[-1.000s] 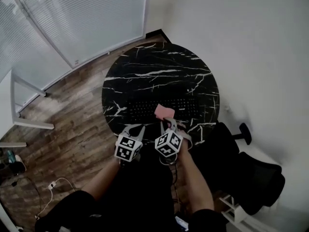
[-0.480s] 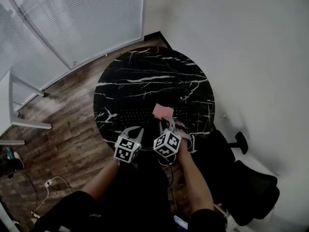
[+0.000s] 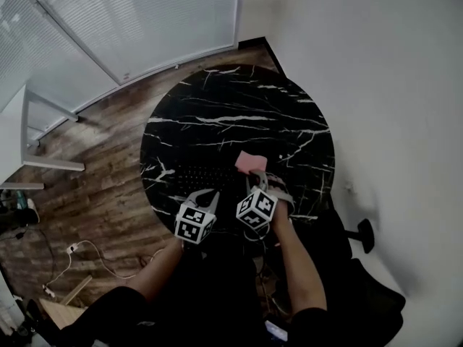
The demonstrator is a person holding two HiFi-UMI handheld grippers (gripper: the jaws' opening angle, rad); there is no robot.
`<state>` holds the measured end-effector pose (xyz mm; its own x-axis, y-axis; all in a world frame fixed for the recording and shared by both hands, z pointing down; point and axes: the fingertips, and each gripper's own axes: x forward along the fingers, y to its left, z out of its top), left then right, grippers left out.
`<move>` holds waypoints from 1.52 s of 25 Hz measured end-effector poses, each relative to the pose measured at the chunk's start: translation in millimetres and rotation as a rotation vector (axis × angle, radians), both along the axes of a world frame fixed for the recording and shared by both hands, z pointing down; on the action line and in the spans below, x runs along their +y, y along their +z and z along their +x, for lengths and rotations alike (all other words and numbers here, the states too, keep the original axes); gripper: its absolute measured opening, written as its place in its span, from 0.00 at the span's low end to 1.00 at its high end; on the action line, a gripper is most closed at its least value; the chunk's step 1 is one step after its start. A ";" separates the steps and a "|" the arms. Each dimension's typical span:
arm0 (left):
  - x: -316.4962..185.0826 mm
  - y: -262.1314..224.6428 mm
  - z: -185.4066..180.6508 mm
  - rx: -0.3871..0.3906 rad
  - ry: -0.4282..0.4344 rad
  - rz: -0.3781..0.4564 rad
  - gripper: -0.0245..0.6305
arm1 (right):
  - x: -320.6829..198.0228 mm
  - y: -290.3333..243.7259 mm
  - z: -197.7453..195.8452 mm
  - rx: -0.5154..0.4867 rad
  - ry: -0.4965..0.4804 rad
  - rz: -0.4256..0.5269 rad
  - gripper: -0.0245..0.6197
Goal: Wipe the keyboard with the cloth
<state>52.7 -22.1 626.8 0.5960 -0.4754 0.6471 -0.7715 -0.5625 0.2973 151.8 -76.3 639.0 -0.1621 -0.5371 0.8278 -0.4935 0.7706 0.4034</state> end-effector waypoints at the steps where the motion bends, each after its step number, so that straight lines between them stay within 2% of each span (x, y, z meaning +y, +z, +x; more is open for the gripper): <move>1: -1.5 2.1 -0.3 -0.003 -0.011 -0.002 0.03 | -1.5 6.8 0.1 -0.004 -0.008 -0.017 0.05; 9: -10.4 13.3 -10.5 -0.024 -0.069 -0.049 0.03 | 5.9 57.2 -4.1 -0.011 -0.042 -0.153 0.05; 23: 5.0 24.6 -4.8 -0.056 -0.054 -0.070 0.03 | 32.4 63.0 -6.6 -0.071 -0.059 -0.218 0.05; 38: 26.0 20.8 3.1 -0.045 0.070 -0.059 0.03 | 83.6 67.4 -11.7 -0.081 0.025 -0.234 0.05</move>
<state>55.8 3.9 647.6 0.5961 -0.3935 0.6999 -0.7441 -0.5983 0.2972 140.0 7.2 706.5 -0.2217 -0.3367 0.9151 -0.5370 0.8255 0.1737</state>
